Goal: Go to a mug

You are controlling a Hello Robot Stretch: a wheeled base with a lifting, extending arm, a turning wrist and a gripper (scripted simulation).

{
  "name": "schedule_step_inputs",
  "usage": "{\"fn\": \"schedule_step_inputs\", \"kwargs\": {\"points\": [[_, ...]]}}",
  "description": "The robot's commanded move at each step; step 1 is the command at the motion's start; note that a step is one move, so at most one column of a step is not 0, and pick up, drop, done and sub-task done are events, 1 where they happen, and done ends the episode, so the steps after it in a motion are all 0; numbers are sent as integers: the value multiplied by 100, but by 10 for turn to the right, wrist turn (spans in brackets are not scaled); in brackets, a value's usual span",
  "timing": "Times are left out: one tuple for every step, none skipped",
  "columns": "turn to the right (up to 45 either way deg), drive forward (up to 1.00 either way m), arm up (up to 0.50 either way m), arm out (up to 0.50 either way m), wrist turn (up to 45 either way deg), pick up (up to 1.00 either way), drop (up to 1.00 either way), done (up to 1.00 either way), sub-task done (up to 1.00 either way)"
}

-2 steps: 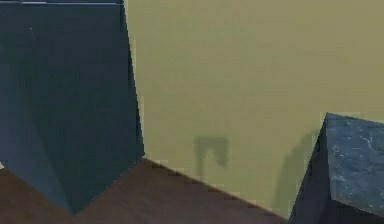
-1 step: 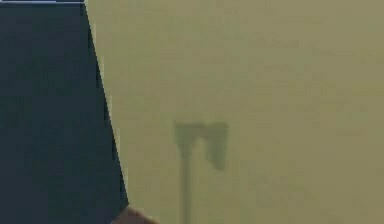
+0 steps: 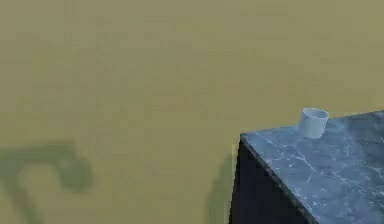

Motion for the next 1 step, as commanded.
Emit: {"fn": "schedule_step_inputs", "kwargs": {"points": [[300, 0, 0, 0, 0, 0, 0, 0, 0]]}}
